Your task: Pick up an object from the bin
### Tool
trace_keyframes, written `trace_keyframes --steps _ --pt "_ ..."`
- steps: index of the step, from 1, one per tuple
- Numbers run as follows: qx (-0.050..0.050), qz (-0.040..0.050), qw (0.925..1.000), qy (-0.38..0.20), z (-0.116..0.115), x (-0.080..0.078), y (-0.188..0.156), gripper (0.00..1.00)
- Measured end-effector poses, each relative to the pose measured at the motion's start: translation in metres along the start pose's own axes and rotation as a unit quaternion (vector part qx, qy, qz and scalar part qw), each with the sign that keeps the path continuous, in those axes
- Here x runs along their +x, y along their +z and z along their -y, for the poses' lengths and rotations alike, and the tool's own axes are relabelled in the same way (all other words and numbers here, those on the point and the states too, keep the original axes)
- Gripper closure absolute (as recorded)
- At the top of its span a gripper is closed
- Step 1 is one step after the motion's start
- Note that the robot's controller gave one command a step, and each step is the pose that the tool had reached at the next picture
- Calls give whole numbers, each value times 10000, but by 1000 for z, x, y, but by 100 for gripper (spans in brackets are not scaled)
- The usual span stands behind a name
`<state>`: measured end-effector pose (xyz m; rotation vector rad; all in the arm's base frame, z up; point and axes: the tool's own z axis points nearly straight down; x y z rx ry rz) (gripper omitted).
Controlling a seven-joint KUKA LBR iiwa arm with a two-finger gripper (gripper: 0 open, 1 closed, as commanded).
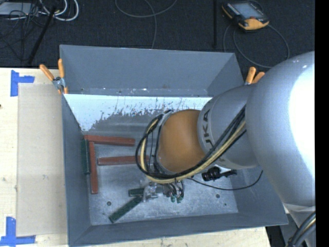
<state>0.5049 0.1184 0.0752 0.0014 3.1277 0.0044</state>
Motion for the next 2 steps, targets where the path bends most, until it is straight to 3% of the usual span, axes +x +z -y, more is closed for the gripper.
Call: trace_keyframes --steps 1,2 --pt "0 0 10000 0 0 0 0 100" --pt "13 -66 9994 -346 -11 -13 -144 100"
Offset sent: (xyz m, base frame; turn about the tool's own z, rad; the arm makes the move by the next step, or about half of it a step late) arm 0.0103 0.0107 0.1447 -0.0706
